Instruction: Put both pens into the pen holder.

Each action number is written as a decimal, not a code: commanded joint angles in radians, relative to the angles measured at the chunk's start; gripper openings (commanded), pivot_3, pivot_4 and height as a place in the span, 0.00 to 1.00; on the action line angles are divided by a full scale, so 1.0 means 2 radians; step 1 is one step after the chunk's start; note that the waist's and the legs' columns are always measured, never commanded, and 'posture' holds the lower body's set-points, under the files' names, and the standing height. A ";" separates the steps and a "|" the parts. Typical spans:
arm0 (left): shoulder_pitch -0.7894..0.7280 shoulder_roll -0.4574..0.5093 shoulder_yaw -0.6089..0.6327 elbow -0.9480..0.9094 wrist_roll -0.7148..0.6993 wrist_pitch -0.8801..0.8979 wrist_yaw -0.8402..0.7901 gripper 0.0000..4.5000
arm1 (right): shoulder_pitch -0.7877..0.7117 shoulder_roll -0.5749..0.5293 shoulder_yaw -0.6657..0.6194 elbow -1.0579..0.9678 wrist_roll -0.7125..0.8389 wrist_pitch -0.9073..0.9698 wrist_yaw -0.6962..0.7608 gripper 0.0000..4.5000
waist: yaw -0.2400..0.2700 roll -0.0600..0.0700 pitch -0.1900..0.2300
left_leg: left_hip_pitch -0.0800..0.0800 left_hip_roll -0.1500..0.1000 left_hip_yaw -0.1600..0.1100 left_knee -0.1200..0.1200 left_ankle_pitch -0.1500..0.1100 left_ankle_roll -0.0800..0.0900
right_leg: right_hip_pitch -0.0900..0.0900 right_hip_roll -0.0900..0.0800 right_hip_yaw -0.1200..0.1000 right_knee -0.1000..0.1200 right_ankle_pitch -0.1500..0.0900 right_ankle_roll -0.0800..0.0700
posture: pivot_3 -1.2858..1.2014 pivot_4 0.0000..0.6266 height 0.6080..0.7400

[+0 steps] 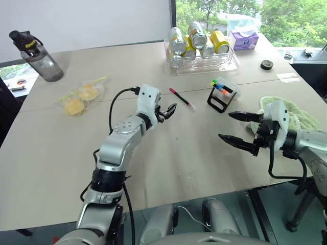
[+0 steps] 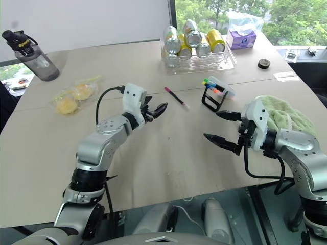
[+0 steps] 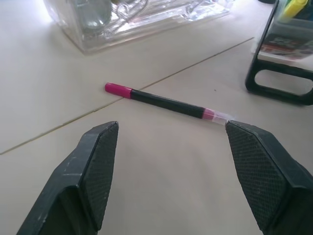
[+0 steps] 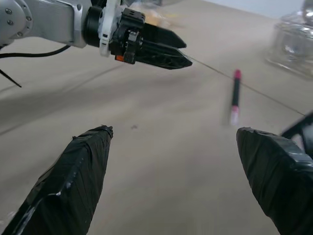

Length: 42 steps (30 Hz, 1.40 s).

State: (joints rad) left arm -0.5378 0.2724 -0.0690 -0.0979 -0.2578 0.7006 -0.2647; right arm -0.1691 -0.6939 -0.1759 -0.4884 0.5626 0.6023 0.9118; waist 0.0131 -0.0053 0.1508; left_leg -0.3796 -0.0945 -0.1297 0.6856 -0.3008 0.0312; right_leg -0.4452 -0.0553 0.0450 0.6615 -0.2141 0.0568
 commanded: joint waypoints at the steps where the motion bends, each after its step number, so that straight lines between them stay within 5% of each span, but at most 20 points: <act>1: -0.049 -0.034 0.000 0.072 0.012 -0.031 0.006 0.96 | 0.007 0.004 -0.018 -0.030 0.007 -0.012 -0.026 0.98 | 0.001 0.000 0.000 | 0.000 0.000 0.000 0.000 0.000 0.000 | 0.000 0.000 0.000 0.000 0.000 0.000 | 0.52 0.24 0.99; 8: -0.182 -0.094 -0.030 0.309 0.092 -0.110 0.057 0.99 | 0.025 0.011 -0.024 -0.061 0.025 -0.005 -0.054 0.98 | 0.001 -0.001 0.000 | -0.001 0.000 0.000 0.000 0.000 0.000 | -0.001 0.000 0.000 -0.001 0.000 0.000 | 0.52 0.24 0.99; 18: -0.351 -0.153 0.034 0.621 0.104 -0.193 0.186 0.99 | 0.082 0.000 -0.046 -0.108 0.036 -0.003 -0.084 0.98 | 0.000 -0.002 0.001 | -0.001 -0.001 0.000 0.000 0.000 0.000 | -0.001 0.000 0.000 -0.001 0.000 0.000 | 0.52 0.24 0.99; 42: -0.367 -0.198 0.106 0.707 0.105 -0.129 0.330 0.99 | 0.115 -0.023 -0.074 -0.124 0.031 0.010 -0.125 0.98 | -0.001 -0.003 0.000 | 0.000 -0.001 0.000 0.000 0.000 0.000 | -0.001 0.000 0.001 0.000 0.000 0.001 | 0.52 0.24 0.99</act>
State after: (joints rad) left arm -1.2967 -0.1244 0.1306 1.2741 -0.0441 0.3862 0.3677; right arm 0.0614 -0.7296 -0.2845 -0.7090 0.6236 0.6154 0.6809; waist 0.0116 -0.0116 0.1507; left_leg -0.3800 -0.0963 -0.1283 0.6858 -0.3008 0.0311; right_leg -0.4468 -0.0559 0.0471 0.6617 -0.2140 0.0582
